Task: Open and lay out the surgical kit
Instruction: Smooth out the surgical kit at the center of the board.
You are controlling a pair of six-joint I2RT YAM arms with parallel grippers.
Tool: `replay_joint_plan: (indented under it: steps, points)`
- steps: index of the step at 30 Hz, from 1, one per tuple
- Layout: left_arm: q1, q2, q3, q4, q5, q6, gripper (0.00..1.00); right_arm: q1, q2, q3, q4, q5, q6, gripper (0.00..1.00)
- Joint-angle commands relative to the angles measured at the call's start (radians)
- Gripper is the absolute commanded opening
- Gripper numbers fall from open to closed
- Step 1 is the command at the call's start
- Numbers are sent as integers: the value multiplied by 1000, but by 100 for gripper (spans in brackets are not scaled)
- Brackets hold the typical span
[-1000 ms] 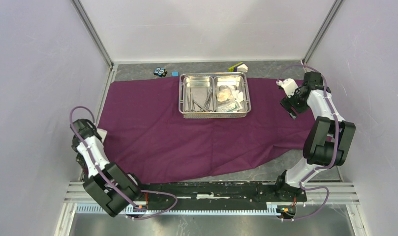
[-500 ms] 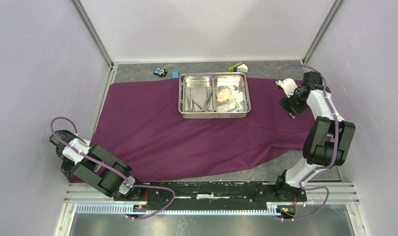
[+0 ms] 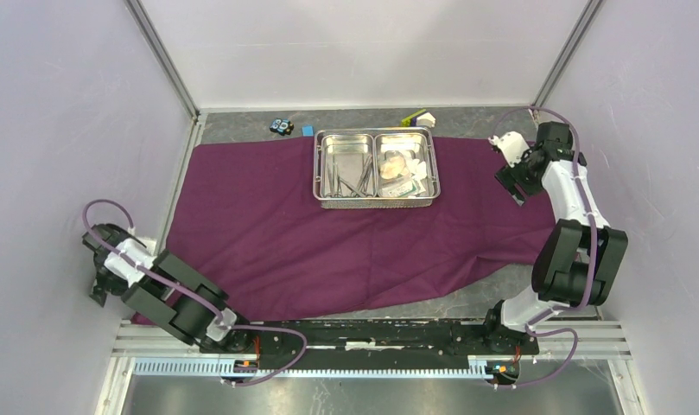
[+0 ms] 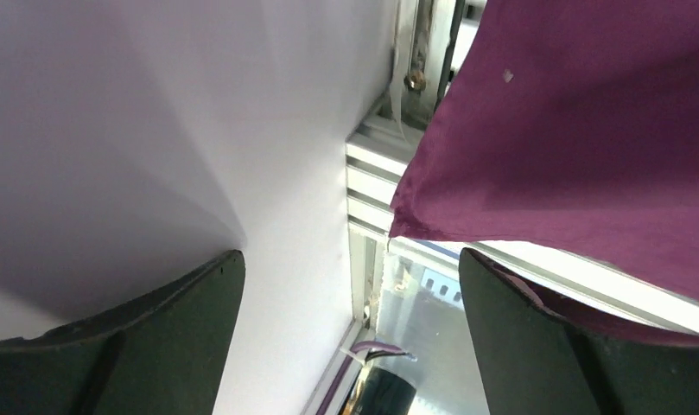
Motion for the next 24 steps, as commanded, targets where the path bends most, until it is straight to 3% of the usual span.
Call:
replay_joint_plan:
  steps: [1,7,12,16,24]
  points:
    - [-124,-130,129,-114,194,-169,100,-15,-61,24,7,33,47,80]
    - [-487,-235,231,-113,274,-502,100,-82,-93,-3,13,65,79,81]
    - [-644,-180,374,-84,419,-707,100,-205,-99,-28,16,67,44,81]
    - [-770,-122,413,-52,426,-766,100,-258,-63,-22,-27,56,3,81]
    - [-976,-35,364,31,271,-793,100,-318,81,108,-208,-36,-100,82]
